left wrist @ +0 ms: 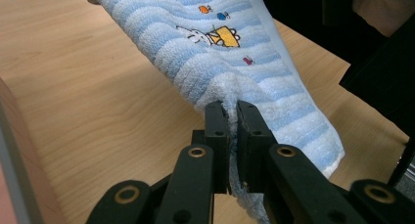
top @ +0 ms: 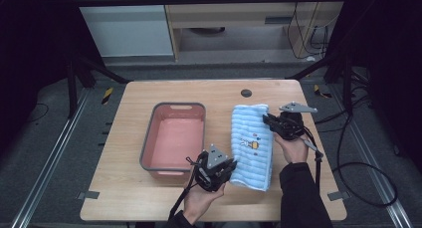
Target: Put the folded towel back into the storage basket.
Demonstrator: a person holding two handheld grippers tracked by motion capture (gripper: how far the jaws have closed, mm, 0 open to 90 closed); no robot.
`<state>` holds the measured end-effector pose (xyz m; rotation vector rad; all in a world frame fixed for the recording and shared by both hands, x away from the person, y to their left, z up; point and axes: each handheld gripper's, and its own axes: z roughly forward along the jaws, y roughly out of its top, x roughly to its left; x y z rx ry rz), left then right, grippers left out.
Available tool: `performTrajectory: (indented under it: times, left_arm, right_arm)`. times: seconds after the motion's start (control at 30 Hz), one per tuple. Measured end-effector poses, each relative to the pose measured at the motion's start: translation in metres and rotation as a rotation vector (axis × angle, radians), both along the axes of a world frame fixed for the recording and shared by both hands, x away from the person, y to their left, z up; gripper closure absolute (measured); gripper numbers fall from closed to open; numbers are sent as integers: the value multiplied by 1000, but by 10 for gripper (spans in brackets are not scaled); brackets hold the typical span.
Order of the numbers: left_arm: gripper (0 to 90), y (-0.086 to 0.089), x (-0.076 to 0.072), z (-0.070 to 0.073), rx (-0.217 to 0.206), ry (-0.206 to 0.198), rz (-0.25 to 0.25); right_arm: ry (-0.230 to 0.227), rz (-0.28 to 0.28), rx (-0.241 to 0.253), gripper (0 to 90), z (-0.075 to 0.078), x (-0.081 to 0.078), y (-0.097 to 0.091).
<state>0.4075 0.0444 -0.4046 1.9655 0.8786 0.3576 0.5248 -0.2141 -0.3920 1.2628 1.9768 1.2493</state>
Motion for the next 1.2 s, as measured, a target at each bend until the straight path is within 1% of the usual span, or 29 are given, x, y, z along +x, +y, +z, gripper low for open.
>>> performTrajectory:
  times: [0.03, 0.07, 0.1, 0.13, 0.17, 0.2, 0.23, 0.27, 0.3, 0.33, 0.43, 0.47, 0.57, 0.63, 0.7, 0.77, 0.93, 1.0, 1.03, 1.2]
  left_arm:
    - [846, 1, -1, 5, 0, -9, -1]
    - [846, 2, -1, 8, 0, -17, -4]
    - [846, 2, -1, 8, 0, -17, -4]
    - [846, 3, -2, 12, 0, -22, -3]
    - [846, 3, -2, 12, 0, -22, -3]
    - [846, 5, -2, 16, 5, -32, -4]
    - [846, 5, -2, 16, 5, -32, -4]
    - [846, 8, -2, 20, -1, -36, 1]
    - [846, 8, -2, 20, -1, -36, 1]
    - [846, 10, -2, 22, 0, -42, 2]
    - [846, 18, -1, 28, -10, -52, 17]
    - [846, 20, -1, 29, -18, -50, 22]
    - [846, 23, 0, 31, -14, -60, 28]
    - [846, 28, 1, 34, -10, -68, 36]
    - [846, 29, 1, 35, -14, -70, 43]
    - [846, 32, 1, 36, -7, -77, 47]
    - [846, 42, 1, 42, -16, -89, 58]
    - [846, 43, 1, 42, -19, -91, 64]
    - [846, 47, 1, 44, -18, -94, 67]
    - [846, 55, 2, 46, -28, -96, 76]
  right_arm:
    - [-12, 3, 2, 814, 6, 0, 2]
    - [-16, 3, 3, 814, 9, -1, 3]
    - [-16, 3, 3, 814, 9, -1, 3]
    - [-27, 4, 5, 814, 15, -1, 5]
    - [-27, 4, 5, 814, 15, -1, 5]
    - [-35, 6, 4, 814, 21, -1, 9]
    - [-35, 6, 4, 814, 21, -1, 9]
    - [-43, 8, -1, 814, 26, -1, 12]
    - [-48, 9, 0, 813, 28, 0, 13]
    - [-48, 9, 0, 813, 28, 0, 13]
    - [-59, 11, 4, 813, 35, 0, 20]
    - [-63, 13, 6, 814, 37, 0, 22]
    - [-68, 11, 4, 814, 39, 0, 26]
    - [-80, 15, 9, 813, 43, 1, 31]
    - [-84, 17, 9, 814, 45, 1, 33]
    - [-90, 19, 4, 814, 47, 1, 37]
    - [-101, 21, 3, 813, 55, 3, 46]
    - [-103, 22, 5, 813, 56, 3, 48]
    - [-110, 27, 5, 813, 59, 4, 52]
    - [-124, 34, 6, 813, 63, 6, 61]
